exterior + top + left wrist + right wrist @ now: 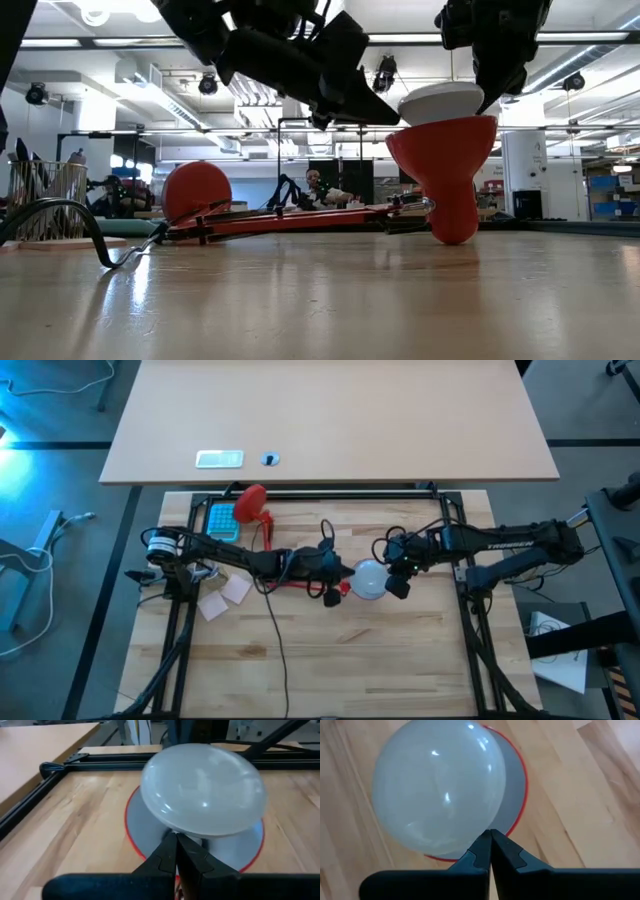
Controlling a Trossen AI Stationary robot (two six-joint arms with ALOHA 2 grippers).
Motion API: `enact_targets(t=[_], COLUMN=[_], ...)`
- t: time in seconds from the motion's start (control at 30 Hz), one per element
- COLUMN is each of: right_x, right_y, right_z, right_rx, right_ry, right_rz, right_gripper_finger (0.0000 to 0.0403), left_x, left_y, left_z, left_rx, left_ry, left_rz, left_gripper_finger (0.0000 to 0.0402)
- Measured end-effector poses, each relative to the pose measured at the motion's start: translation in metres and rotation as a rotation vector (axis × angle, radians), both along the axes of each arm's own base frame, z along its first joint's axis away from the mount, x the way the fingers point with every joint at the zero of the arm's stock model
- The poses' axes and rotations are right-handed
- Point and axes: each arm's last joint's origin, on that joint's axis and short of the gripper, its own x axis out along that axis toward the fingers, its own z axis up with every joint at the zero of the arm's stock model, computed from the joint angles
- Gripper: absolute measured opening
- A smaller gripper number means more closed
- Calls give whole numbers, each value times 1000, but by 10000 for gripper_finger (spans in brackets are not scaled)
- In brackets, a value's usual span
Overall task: Screw lightbulb
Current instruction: Insert the light bulb into the lamp
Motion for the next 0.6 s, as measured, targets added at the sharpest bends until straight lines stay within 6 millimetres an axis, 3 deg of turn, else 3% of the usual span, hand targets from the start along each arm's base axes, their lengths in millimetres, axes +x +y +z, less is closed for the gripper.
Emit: enact_targets(t=[0.3,0.43,0.6], right_x=[-2,-2,2], right_y=[-1,-4,-4], right_z=[1,1,0], right_rx=[-8,-49,-51], right_ry=[5,-5,-13], right_rz=[-26,-51,-51], right_gripper_finger=[0,0,0], left_x=[-15,-17,-13], left_y=[2,-13,-32], left_z=[10,15,5], left_rx=[32,-10,-53], left_ry=[114,89,99], left_rz=[97,66,17], left_gripper_finger=[0,0,0])
